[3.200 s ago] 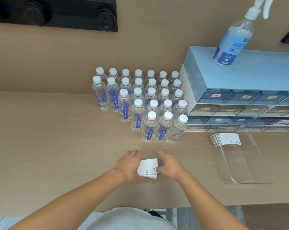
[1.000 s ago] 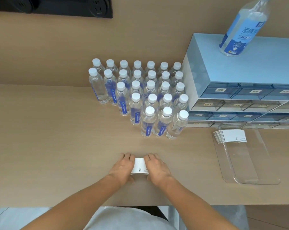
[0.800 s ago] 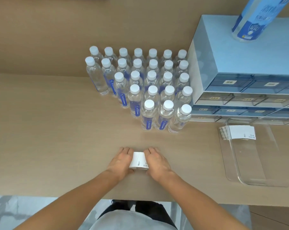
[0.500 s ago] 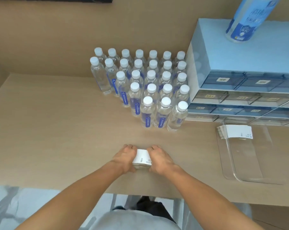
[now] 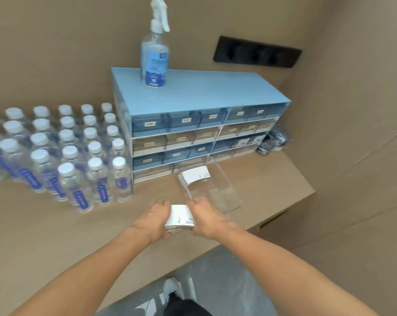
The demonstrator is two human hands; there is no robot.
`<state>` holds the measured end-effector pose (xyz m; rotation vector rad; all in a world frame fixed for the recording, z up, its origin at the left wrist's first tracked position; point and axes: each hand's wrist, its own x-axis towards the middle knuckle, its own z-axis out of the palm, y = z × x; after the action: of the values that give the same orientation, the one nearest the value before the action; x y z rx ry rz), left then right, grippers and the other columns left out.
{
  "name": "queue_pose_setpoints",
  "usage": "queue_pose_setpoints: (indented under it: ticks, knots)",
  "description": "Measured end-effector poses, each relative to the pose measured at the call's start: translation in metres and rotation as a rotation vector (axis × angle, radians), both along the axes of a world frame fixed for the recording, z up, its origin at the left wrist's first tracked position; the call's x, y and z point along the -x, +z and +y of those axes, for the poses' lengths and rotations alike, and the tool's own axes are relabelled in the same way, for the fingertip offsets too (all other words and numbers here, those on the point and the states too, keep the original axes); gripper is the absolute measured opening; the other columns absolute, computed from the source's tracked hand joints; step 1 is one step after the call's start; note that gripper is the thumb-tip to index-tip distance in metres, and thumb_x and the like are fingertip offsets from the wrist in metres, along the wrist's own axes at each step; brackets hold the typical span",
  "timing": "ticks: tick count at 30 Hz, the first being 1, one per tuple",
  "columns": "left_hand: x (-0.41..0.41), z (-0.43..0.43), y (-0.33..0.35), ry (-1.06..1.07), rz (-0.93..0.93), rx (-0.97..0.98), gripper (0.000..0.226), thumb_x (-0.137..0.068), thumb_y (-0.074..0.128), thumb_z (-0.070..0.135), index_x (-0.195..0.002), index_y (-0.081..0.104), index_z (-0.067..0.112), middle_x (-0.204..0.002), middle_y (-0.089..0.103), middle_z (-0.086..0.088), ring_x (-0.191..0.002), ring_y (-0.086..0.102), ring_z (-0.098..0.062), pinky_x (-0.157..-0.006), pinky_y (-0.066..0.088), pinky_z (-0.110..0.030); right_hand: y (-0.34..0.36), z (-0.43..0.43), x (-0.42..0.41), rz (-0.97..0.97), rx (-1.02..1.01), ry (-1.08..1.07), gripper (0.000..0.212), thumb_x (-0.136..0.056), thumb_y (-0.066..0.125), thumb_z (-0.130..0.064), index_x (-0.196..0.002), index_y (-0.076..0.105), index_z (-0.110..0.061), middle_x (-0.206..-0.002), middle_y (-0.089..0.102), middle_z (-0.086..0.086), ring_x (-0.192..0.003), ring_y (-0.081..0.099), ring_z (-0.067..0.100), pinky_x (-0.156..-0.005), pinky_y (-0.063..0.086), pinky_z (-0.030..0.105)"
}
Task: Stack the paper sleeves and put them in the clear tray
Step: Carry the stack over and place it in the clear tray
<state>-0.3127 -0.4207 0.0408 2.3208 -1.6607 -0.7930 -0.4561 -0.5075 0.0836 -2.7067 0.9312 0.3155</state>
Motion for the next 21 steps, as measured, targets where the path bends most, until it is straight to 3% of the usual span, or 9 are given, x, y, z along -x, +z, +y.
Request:
queue_pose_setpoints:
  ticks: [5,9,12,14,17,21]
  knots:
    - [0.039,-0.079,0.013,-0.060,-0.152,0.045,0.074,-0.065,0.084,0.030,-0.123,0.043,0.007,-0.124,0.052,-0.012,-0.117,0.045,-0.028,-0.097,0.042,-0.033,-0.002,-0.081,0.040,-0.041,0.031,0.003,0.060,-0.063,0.084,-0.034,-0.109,0.053,-0.010,-0.114,0.053,0.008,-0.110,0.047,0.025,-0.093,0.046,0.038]
    - [0.065,-0.140,0.002,-0.025,-0.242,-0.020,0.072,-0.073,0.079,0.028,-0.129,0.041,0.004,-0.128,0.050,-0.014,-0.120,0.044,-0.029,-0.102,0.040,-0.034,-0.028,-0.153,0.053,-0.077,0.008,0.059,0.047,-0.069,0.077,-0.018,-0.109,0.055,-0.010,-0.115,0.054,0.008,-0.112,0.049,0.028,-0.094,0.045,0.033]
    - [0.078,-0.166,-0.014,0.056,-0.268,-0.099,0.067,-0.078,0.072,0.016,-0.133,0.036,0.000,-0.133,0.046,-0.018,-0.125,0.040,-0.032,-0.107,0.037,-0.035,-0.048,-0.188,0.053,-0.036,-0.052,0.145,0.065,-0.069,0.077,-0.015,-0.126,0.049,-0.009,-0.129,0.050,0.009,-0.122,0.045,0.026,-0.103,0.043,0.033]
    - [0.085,-0.170,-0.023,0.099,-0.311,-0.160,0.067,-0.079,0.070,0.015,-0.133,0.036,-0.003,-0.135,0.045,-0.020,-0.128,0.040,-0.033,-0.108,0.033,-0.035,-0.060,-0.199,0.047,0.016,-0.070,0.218,0.064,-0.069,0.077,-0.013,-0.125,0.047,-0.009,-0.134,0.046,0.009,-0.127,0.042,0.025,-0.104,0.043,0.033]
    - [0.091,-0.174,-0.036,0.123,-0.399,-0.271,0.068,-0.078,0.072,0.020,-0.131,0.037,-0.003,-0.132,0.047,-0.020,-0.127,0.039,-0.035,-0.109,0.031,-0.039,-0.070,-0.201,0.036,0.092,-0.072,0.287,0.050,-0.072,0.072,-0.003,-0.115,0.048,-0.009,-0.129,0.049,0.011,-0.127,0.045,0.029,-0.100,0.047,0.038]
    - [0.098,-0.187,-0.050,0.169,-0.430,-0.382,0.075,-0.077,0.077,0.029,-0.132,0.038,-0.002,-0.129,0.047,-0.018,-0.125,0.041,-0.034,-0.107,0.033,-0.039,-0.086,-0.201,0.025,0.147,0.028,0.307,0.049,-0.075,0.066,0.003,-0.120,0.049,-0.007,-0.133,0.052,0.015,-0.136,0.037,0.032,-0.103,0.044,0.039]
